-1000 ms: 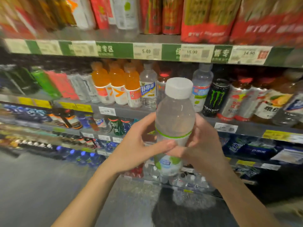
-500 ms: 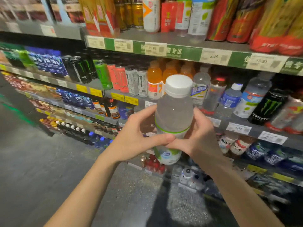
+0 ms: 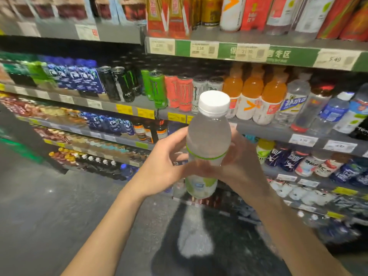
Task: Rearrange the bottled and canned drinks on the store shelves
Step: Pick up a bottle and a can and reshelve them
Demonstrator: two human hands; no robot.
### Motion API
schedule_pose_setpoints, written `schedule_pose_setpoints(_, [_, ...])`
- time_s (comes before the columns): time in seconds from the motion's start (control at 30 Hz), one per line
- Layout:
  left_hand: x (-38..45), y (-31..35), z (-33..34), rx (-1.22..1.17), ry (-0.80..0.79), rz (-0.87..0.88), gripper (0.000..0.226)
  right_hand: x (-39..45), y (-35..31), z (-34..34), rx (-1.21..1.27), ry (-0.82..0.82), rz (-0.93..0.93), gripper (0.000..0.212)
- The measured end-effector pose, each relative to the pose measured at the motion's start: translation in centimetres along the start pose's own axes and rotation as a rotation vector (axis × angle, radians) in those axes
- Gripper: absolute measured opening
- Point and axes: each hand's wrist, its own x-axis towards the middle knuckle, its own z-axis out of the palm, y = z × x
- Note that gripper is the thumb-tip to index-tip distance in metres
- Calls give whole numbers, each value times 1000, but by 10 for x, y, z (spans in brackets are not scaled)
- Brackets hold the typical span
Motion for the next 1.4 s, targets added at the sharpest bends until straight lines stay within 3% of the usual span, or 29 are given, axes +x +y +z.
schedule_pose_setpoints(0.5, [19, -32, -75, 129, -39, -99, 63, 42, 35, 60, 131, 22, 79, 69])
schedule_pose_setpoints(0.8, [68, -72, -114, 131, -73, -183, 61, 90, 84, 69, 71, 30, 158, 74])
schedule_pose_setpoints(1.03, [93, -103, -136, 178, -115, -156, 66, 114, 111, 78, 7, 43, 207, 70])
schedule_pose_setpoints(1.4, [96, -217, -165, 169, -190, -196, 68, 105, 212, 115, -66, 174, 326, 75])
